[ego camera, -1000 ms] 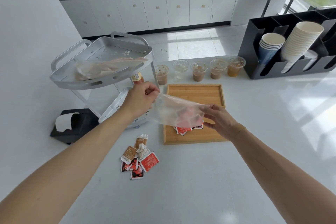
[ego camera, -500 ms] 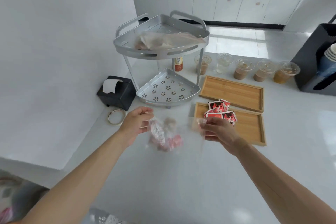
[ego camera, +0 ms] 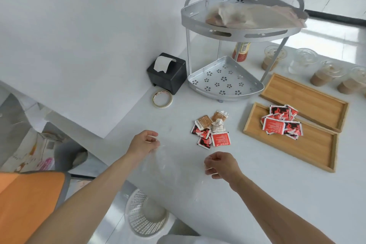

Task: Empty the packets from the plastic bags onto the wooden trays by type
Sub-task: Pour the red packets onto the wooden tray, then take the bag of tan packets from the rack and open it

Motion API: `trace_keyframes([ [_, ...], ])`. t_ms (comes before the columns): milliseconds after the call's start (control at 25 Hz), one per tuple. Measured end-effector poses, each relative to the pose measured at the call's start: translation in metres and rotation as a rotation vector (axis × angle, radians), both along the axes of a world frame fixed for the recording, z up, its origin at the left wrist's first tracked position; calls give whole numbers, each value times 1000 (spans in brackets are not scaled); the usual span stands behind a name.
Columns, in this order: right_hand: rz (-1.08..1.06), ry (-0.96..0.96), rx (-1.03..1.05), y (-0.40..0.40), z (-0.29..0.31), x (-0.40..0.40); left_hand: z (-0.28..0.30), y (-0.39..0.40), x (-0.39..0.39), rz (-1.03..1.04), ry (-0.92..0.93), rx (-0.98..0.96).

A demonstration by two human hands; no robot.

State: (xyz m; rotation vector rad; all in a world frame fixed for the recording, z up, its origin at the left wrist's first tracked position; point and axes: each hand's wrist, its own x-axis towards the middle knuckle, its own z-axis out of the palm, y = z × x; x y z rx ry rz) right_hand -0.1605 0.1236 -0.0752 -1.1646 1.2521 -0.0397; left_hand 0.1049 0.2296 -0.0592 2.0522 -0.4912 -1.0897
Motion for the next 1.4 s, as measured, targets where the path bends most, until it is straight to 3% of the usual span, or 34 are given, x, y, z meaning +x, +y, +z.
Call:
trace_keyframes([
  [320, 286, 349, -259, 9, -12, 18, -26, 3, 8, -70, -247, 133],
  [800, 594, 597, -585, -21, 18, 2, -13, -14, 18, -159, -335, 276],
  [1080, 635, 699, -935, -104, 89, -31, 67, -87, 15, -425, -421, 69],
  [1400, 346, 747, -1349, -185, 217, -59, 216, -173, 5, -578, -739, -276],
])
